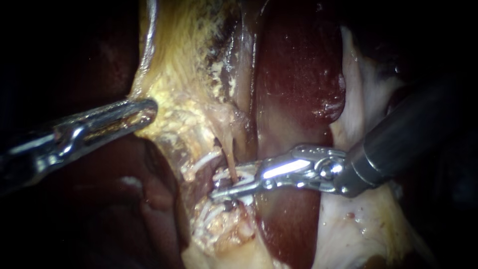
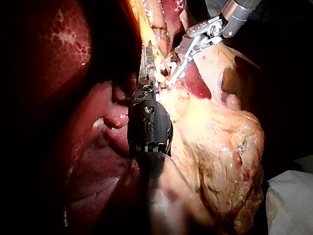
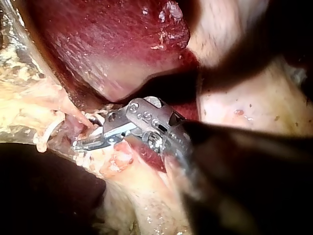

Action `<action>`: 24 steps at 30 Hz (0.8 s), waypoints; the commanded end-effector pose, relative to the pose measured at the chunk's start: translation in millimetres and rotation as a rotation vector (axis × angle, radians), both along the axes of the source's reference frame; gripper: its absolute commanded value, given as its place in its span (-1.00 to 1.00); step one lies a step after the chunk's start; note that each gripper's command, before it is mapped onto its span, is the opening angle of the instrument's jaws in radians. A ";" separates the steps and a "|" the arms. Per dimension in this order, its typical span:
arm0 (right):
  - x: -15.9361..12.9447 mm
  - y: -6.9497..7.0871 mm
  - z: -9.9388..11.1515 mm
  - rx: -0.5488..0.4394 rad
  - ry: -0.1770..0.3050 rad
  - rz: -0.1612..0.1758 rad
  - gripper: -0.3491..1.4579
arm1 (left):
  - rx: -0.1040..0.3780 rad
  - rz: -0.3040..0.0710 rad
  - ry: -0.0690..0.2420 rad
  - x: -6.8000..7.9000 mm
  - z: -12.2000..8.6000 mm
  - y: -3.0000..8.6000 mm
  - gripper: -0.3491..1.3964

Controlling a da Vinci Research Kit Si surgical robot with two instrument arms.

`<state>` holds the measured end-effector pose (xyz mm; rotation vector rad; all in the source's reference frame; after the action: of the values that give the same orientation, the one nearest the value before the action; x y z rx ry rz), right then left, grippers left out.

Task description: Clipping second clip right tube

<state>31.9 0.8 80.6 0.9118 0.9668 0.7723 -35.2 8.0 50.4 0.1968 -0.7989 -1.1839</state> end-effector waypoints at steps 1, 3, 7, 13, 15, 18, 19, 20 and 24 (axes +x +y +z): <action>0.1 0.0 0.0 0.000 -0.004 0.002 -0.16 | 0.000 0.000 0.000 0.0 0.0 0.0 -1.00; 0.2 0.0 0.0 0.003 -0.016 0.004 -0.17 | 0.000 0.000 0.000 0.0 0.0 0.0 -1.00; 0.1 0.0 -0.1 -0.002 -0.030 0.005 -0.20 | 0.000 0.000 0.000 0.0 0.0 0.0 -1.00; -0.2 -0.2 0.0 -0.001 -0.044 0.004 -0.48 | 0.000 0.000 0.000 -0.1 0.0 -0.1 -1.00; -0.4 -0.2 0.0 -0.002 -0.056 -0.005 -0.87 | 0.000 0.000 0.000 -0.1 0.0 -0.1 -1.00; -0.5 -0.2 0.0 -0.002 -0.061 -0.008 -1.00 | 0.000 0.000 0.000 -0.1 0.0 -0.1 -1.00; -0.5 -0.2 0.0 -0.002 -0.061 -0.008 -1.00 | 0.001 0.001 -0.002 -0.1 0.0 -0.1 -1.00; -0.5 -0.2 0.0 -0.002 -0.061 -0.008 -1.00 | 0.001 0.001 -0.002 -0.1 0.0 -0.1 -1.00; -0.6 -0.4 0.2 -0.005 -0.073 -0.017 -1.00 | 0.001 0.001 -0.002 -0.1 0.0 -0.1 -1.00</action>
<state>31.2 0.3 80.7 0.8811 0.8896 0.7821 -35.3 7.9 50.4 0.1983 -0.8000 -1.1830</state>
